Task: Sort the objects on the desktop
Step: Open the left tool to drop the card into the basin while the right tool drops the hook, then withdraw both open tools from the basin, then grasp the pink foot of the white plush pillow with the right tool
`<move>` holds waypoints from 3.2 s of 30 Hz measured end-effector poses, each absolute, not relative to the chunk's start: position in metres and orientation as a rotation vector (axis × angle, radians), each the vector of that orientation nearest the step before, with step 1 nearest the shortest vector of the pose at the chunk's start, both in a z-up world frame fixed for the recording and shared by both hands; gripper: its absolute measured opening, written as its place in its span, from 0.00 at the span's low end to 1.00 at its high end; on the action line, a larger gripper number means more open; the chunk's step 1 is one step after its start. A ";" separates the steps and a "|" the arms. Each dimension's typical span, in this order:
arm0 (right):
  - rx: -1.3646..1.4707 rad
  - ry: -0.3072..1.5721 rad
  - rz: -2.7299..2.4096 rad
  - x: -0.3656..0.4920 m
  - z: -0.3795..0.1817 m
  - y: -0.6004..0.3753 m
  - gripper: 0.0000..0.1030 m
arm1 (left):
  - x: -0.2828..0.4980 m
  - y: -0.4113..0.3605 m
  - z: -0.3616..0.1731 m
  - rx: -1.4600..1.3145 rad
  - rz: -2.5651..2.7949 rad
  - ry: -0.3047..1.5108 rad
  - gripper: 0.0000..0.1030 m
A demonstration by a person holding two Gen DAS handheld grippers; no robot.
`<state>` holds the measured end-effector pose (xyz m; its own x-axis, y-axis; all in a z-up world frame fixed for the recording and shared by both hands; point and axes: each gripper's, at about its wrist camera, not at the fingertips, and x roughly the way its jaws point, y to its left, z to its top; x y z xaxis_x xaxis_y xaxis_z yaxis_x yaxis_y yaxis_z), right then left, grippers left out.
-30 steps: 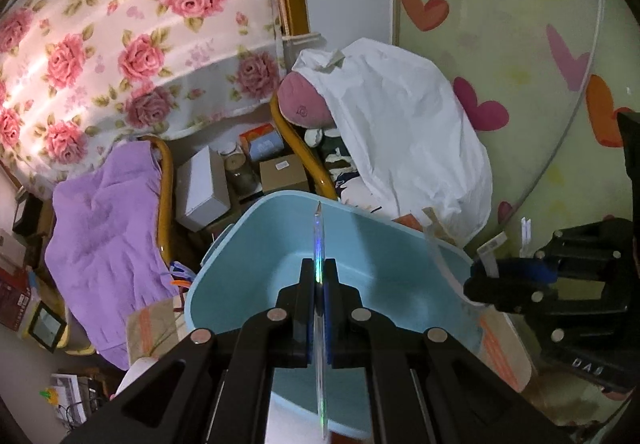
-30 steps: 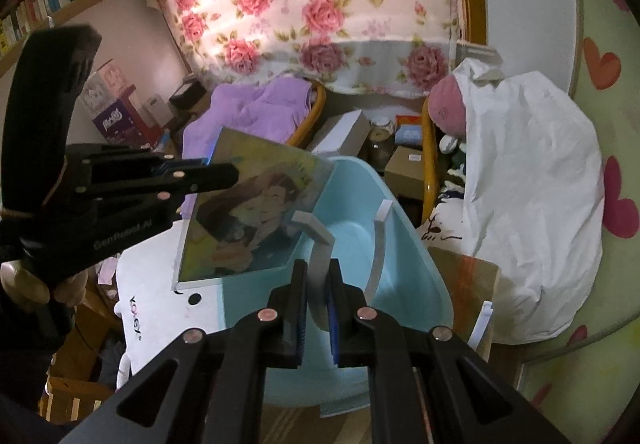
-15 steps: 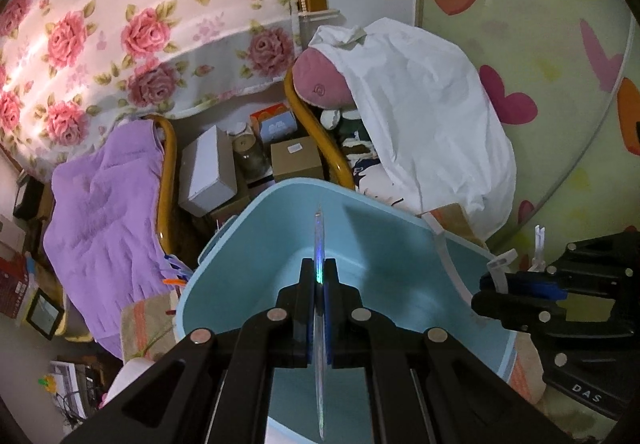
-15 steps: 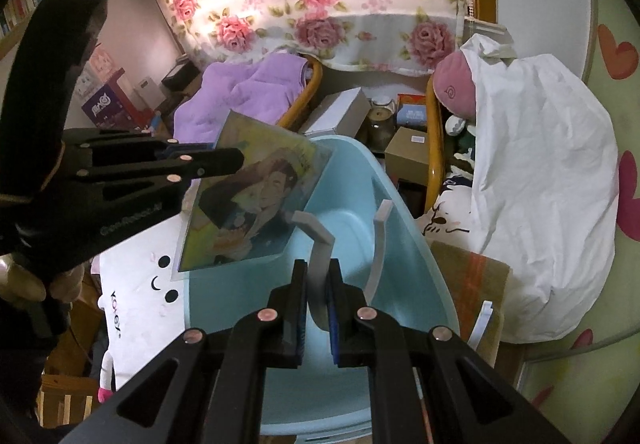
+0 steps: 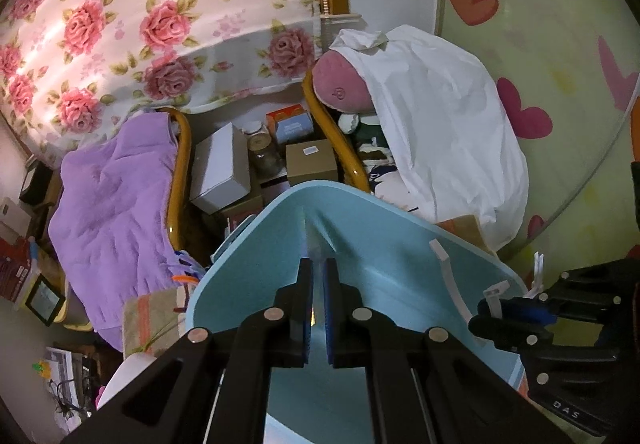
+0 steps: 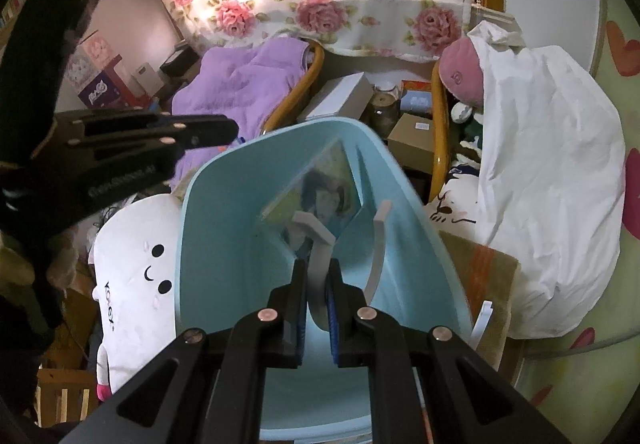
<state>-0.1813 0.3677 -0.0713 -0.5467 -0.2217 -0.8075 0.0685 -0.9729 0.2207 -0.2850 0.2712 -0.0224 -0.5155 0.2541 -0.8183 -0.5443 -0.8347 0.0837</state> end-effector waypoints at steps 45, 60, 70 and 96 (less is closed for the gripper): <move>1.709 -0.269 -2.440 -0.268 -0.135 0.275 0.47 | -0.252 0.151 -0.013 -1.236 2.755 0.568 0.66; 1.658 -0.257 -2.679 -0.224 -0.078 0.235 0.77 | -0.213 0.080 0.012 -1.211 2.718 0.374 0.73; 1.566 -0.311 -2.940 -0.169 -0.030 0.232 0.83 | -0.176 0.070 0.035 -1.106 2.683 0.416 0.78; 1.369 -0.370 -2.854 -0.075 -0.003 0.140 0.83 | -0.112 -0.041 0.022 -1.078 2.772 0.533 0.78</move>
<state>-0.0749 0.1398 -0.0032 -0.6300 -0.0592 -0.7743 -0.1401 -0.9721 0.1883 -0.1124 -0.0411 0.0222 -0.7392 -0.0156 -0.6733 -0.2349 -0.9309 0.2796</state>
